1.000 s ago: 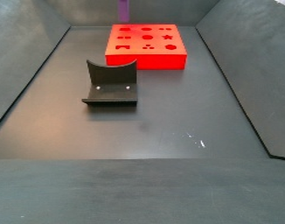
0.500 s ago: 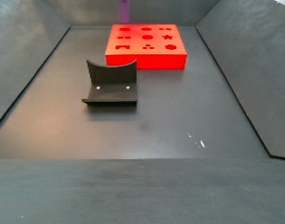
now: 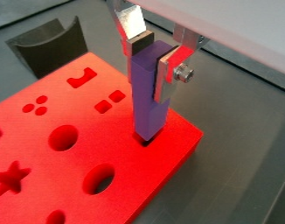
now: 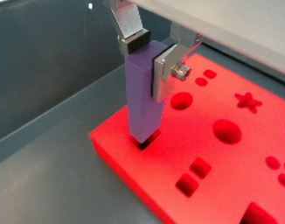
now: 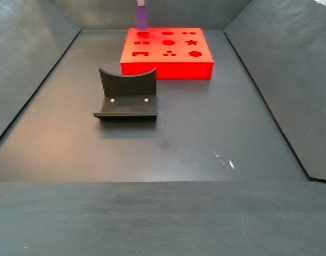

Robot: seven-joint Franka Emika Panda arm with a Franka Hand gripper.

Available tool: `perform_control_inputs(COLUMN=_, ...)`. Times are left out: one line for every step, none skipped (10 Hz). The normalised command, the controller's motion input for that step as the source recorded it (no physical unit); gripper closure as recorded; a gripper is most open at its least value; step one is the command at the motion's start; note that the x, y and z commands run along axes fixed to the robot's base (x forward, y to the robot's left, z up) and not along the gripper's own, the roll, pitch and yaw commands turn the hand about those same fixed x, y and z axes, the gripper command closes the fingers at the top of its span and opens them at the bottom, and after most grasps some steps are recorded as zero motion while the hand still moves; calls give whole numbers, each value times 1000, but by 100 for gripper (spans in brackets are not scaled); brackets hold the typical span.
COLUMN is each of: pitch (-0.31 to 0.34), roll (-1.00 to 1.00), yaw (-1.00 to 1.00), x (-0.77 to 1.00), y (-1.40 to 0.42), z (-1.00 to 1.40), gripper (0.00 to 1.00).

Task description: Insert the rectangle object.

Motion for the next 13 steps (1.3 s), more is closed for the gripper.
perform_control_inputs(pitch=43, roll=6, yaw=-34, x=194, y=0, z=-106, gripper=100)
perform_control_inputs(pitch=43, roll=47, yaw=-34, x=0, y=0, z=-166, gripper=100)
perform_control_inputs(pitch=54, roll=30, yaw=-106, x=-106, y=11, z=-129, gripper=100)
perform_control_inputs(pitch=23, roll=3, yaw=-94, x=-74, y=0, z=-80, gripper=100)
perform_control_inputs(pitch=1, roll=0, yaw=-37, x=0, y=0, z=-57, gripper=100)
perform_control_inputs(pitch=6, roll=0, yaw=-31, x=0, y=0, z=-74, gripper=100)
perform_control_inputs(pitch=17, roll=26, yaw=-43, x=0, y=0, z=-106, gripper=100)
perform_control_inputs(pitch=23, roll=33, yaw=-66, x=71, y=0, z=-117, gripper=100)
perform_control_inputs(pitch=20, roll=39, yaw=-57, x=49, y=0, z=-129, gripper=100)
perform_control_inputs(pitch=0, roll=3, yaw=-3, x=200, y=0, z=-171, gripper=100)
perform_control_inputs(pitch=-23, roll=0, yaw=0, x=89, y=0, z=-349, gripper=100)
perform_control_inputs(pitch=-73, roll=0, yaw=0, x=31, y=0, z=-449, gripper=100)
perform_control_inputs(pitch=-74, roll=13, yaw=-6, x=6, y=0, z=-534, gripper=100)
